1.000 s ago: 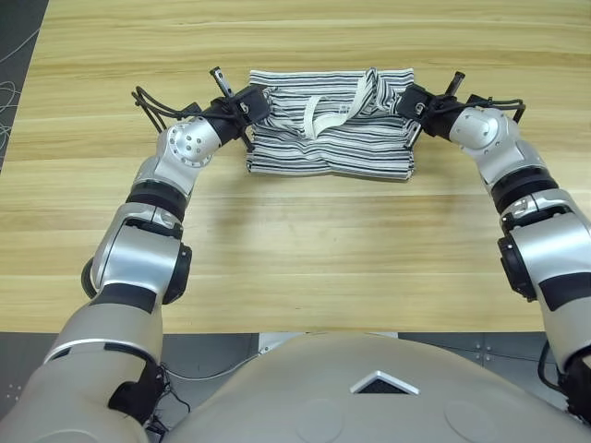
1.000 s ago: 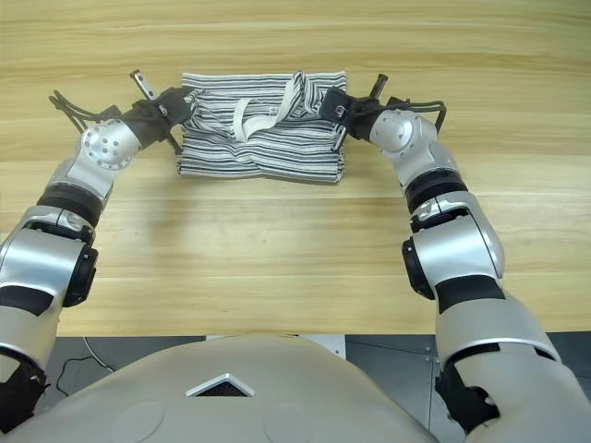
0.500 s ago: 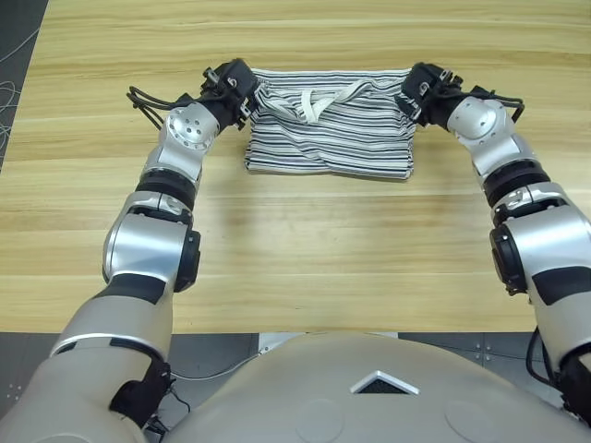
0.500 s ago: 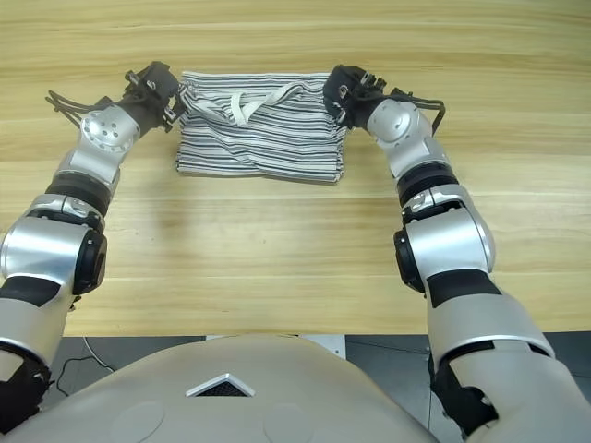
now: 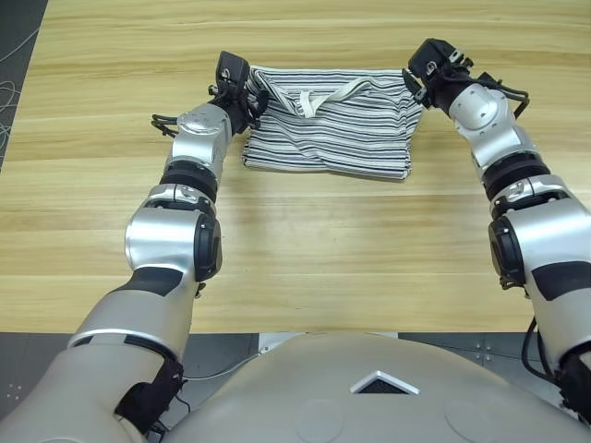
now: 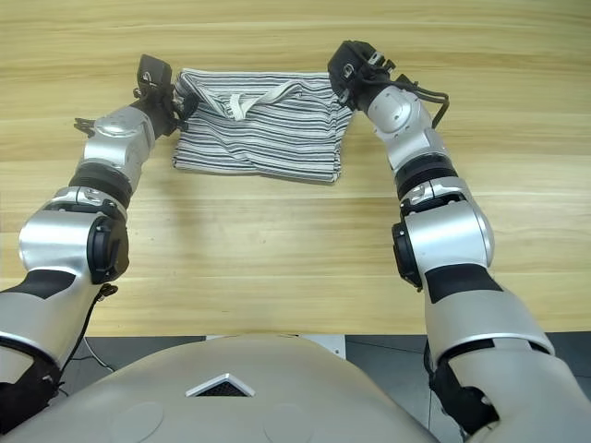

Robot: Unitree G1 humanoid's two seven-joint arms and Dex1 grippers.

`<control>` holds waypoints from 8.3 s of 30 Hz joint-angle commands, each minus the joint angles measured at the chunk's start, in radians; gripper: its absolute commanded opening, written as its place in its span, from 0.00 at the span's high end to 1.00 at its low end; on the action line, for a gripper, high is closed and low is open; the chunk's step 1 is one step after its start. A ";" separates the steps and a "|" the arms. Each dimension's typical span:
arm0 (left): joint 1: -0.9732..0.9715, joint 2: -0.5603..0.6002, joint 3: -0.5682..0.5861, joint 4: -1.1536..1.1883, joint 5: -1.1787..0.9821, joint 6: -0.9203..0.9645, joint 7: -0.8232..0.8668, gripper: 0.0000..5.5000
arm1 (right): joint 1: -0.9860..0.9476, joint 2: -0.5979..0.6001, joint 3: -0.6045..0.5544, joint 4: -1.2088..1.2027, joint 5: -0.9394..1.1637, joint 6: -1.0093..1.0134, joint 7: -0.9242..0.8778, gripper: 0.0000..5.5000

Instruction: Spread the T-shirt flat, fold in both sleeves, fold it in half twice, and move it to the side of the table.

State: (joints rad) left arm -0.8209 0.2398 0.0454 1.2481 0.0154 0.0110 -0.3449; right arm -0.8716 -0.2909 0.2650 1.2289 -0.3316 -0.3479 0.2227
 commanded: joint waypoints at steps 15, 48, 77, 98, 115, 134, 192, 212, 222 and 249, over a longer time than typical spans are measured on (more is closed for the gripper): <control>-0.023 -0.002 0.009 0.008 0.018 0.044 0.054 0.52 | 0.224 0.185 0.051 -0.173 0.069 0.033 0.359 0.52; 0.259 0.043 -0.169 -0.645 0.090 0.103 -0.196 0.52 | 0.289 0.086 -0.159 -0.675 0.513 0.584 0.804 0.52; 0.233 0.635 -0.649 -0.340 0.606 -0.479 -0.464 0.52 | 0.193 -0.017 -0.139 -0.483 0.395 0.394 0.755 0.52; -0.141 0.398 -0.912 0.028 1.069 -0.651 0.603 0.52 | 0.141 0.006 0.187 -0.263 -0.102 -0.351 0.353 0.52; -0.018 0.291 -0.320 0.047 0.348 -0.144 -0.255 0.52 | 0.114 0.000 0.187 -0.198 -0.127 -0.414 0.269 0.52; 0.281 0.037 -0.363 -0.090 0.229 -0.095 -0.638 0.52 | 0.048 -0.082 0.153 -0.202 -0.113 -0.452 0.241 0.52; 0.310 -0.007 -0.435 -0.313 0.180 0.025 -0.477 0.52 | 0.837 -0.533 0.192 -1.456 0.010 -0.028 0.796 0.52; 0.289 -0.021 -0.428 -0.316 0.171 0.037 -0.469 0.51 | 0.947 -0.355 0.289 -1.353 -0.085 -0.137 0.566 0.48; 0.287 -0.022 -0.428 -0.319 0.169 0.037 -0.473 0.51 | 0.940 -0.347 0.312 -1.365 -0.084 -0.072 0.577 0.41; 0.278 -0.045 -0.430 -0.316 0.163 0.038 -0.478 0.51 | 0.772 -0.244 0.418 -1.079 -0.308 -0.273 0.338 0.41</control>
State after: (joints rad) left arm -0.6117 0.1991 -0.3417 0.8780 0.1291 -0.0168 -0.8172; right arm -0.1036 -0.5181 0.6628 0.0827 -0.5684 -0.6440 0.5481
